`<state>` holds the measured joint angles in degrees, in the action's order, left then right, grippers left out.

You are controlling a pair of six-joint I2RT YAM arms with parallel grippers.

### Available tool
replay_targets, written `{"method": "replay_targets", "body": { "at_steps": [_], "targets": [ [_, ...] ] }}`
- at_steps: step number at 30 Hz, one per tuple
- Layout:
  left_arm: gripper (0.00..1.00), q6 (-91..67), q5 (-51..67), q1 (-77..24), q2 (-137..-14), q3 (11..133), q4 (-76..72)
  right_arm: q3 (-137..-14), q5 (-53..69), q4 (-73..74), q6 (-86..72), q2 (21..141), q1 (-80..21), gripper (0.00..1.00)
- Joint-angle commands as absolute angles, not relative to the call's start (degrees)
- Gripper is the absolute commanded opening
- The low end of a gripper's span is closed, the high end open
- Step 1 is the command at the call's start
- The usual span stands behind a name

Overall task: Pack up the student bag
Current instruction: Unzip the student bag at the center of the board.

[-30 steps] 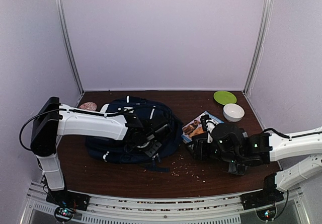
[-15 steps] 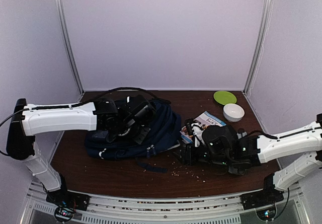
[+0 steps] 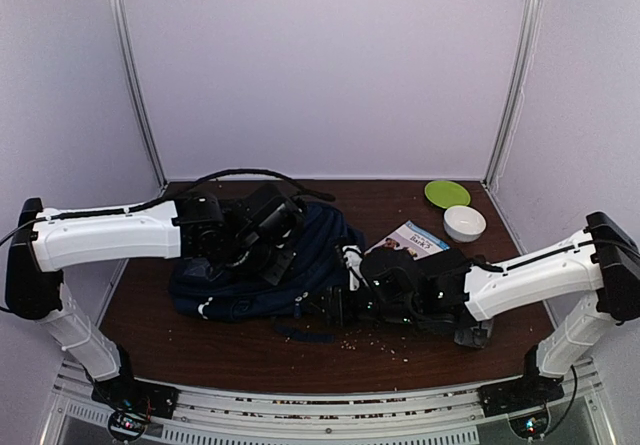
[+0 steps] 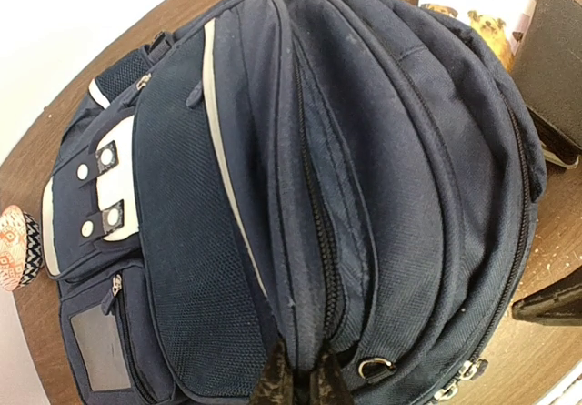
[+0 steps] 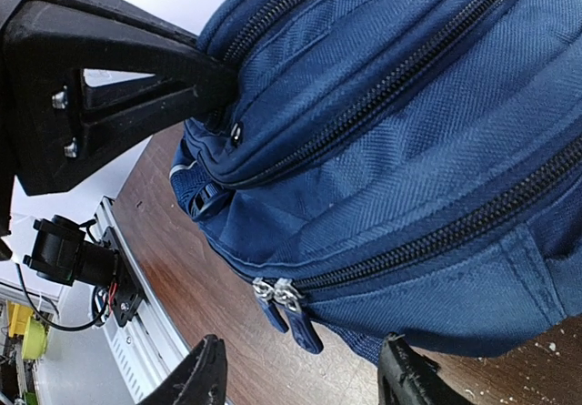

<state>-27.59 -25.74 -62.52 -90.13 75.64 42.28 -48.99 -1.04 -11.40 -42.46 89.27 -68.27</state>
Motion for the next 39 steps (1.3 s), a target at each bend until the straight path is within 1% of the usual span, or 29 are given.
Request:
{"method": "replay_targets", "body": {
  "at_steps": [1,21,32,39],
  "targets": [
    [0.00,-28.99,-26.02,-62.75,-86.67,76.51,37.45,-51.23,-1.64,-10.53,-44.22,90.74,-68.32,0.55],
    [0.00,-30.10,-26.17,-62.75,-87.03,78.39,38.02,-53.82,-2.06,-9.37,-47.26,95.96,-68.34,0.32],
    [0.00,-30.41,-25.44,-62.75,-86.91,78.41,38.03,-54.90,-2.81,-9.15,-48.21,97.39,-68.30,0.25],
    [0.00,-30.66,-25.32,-62.75,-86.78,78.22,38.05,-55.20,-2.99,-9.06,-48.24,97.67,-68.30,0.16]
  ]
}}
